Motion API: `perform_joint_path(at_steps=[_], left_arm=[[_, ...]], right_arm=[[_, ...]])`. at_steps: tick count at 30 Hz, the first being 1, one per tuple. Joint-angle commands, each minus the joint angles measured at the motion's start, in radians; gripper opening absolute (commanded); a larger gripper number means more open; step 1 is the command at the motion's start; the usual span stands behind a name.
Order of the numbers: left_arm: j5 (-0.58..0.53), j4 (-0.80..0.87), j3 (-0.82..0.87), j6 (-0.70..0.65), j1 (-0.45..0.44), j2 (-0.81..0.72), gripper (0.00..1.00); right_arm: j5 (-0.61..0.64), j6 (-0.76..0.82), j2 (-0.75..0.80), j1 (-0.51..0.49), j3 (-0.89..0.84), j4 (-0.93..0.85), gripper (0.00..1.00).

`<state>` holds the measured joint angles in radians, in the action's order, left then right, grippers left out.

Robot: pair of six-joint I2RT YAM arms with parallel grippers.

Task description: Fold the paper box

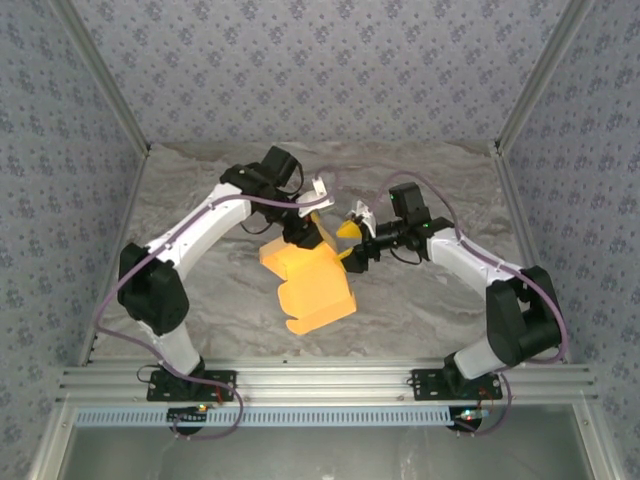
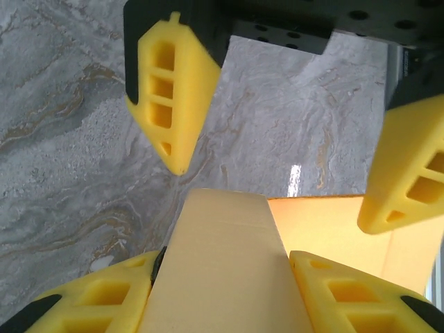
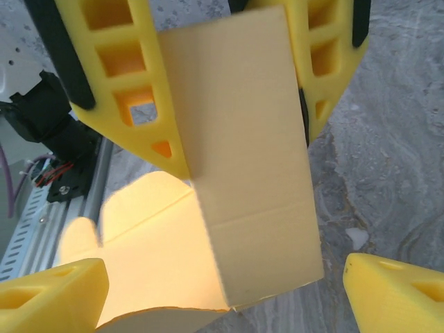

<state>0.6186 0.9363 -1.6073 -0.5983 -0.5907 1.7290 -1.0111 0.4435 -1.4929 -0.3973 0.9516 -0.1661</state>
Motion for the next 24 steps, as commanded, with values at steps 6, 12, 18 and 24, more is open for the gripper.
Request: perform_joint_path(at_steps=[6,12,18,24], left_arm=[[0.166,0.008,0.027,-0.107,-0.002,-0.078,0.29],[0.186,0.019,0.043,-0.152,-0.010,-0.092,0.29],[0.191,0.022,0.044,-0.154,-0.012,-0.097,0.29],[0.192,0.024,0.037,-0.155,-0.010,-0.095,0.29]], right_arm=[[0.032,0.046,-0.014,-0.023,0.017,0.004,0.87],[0.061,0.060,-0.026,-0.030,0.046,0.003,0.85],[0.143,0.159,-0.044,-0.055,0.106,-0.119,0.85],[0.097,0.210,-0.078,-0.072,0.179,-0.198,0.61]])
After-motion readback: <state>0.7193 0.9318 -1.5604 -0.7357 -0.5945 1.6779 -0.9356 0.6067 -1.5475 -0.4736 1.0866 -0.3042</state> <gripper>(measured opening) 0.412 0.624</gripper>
